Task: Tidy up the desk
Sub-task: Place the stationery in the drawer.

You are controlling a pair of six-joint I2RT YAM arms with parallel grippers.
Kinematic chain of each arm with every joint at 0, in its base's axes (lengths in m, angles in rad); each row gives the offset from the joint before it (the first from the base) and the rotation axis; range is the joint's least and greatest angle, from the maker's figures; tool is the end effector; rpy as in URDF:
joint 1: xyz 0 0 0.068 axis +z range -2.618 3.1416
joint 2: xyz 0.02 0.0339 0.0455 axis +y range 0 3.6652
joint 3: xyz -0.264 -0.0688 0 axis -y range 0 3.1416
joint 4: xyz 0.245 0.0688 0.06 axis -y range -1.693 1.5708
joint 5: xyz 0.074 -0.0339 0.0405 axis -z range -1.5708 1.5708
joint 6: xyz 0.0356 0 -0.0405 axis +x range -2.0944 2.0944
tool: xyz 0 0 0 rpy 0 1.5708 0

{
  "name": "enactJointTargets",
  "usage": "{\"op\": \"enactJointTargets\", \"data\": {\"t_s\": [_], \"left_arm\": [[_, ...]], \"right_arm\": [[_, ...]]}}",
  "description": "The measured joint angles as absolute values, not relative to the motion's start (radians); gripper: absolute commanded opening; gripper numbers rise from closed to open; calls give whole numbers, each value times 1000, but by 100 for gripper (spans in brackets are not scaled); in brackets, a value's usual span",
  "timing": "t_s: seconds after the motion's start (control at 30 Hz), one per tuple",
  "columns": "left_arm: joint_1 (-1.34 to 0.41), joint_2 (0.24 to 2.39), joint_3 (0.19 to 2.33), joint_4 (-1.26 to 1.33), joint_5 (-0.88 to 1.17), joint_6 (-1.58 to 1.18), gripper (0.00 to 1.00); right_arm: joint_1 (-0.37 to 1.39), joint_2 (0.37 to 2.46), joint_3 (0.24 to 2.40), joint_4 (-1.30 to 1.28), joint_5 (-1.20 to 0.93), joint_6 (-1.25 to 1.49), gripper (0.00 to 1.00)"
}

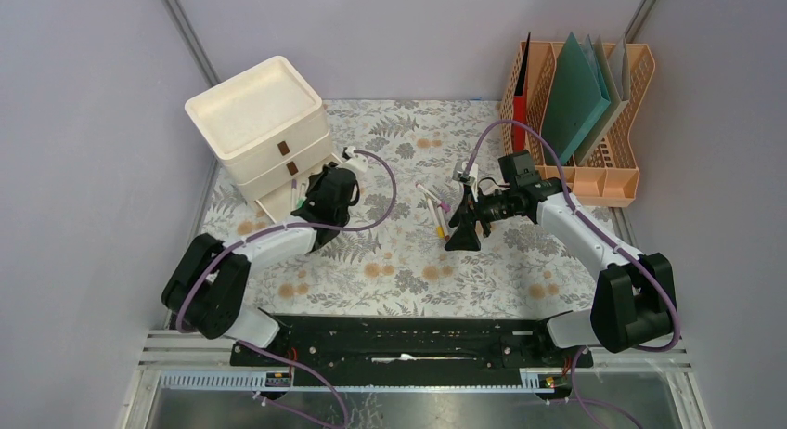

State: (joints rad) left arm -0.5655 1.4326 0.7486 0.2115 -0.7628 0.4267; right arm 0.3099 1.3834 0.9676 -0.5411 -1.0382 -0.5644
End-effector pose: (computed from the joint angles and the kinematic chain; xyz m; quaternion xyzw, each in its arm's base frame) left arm 0.2667 -0.1401 0.2213 0.2060 0.7887 0.2831 0.5053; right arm 0.2499 0.1122 0.2535 -0.4862 0.6864 0.4358 0.3202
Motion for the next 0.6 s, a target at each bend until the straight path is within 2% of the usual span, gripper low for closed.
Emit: {"op": "enactJointTargets", "data": {"t_s": [0.27,0.47,0.6], "left_arm": [[-518,1549,764,276,-760,482,5],[-498,1590,777,306,-737,480,23],[-497,1605,777,307,-721,465,30]], "right_arm": [[310,1383,968,-542,-1038,-569,91],[310,1384,968,-542,-1037,-572,91],[310,1384,968,-548,-1037,-577,91]]}}
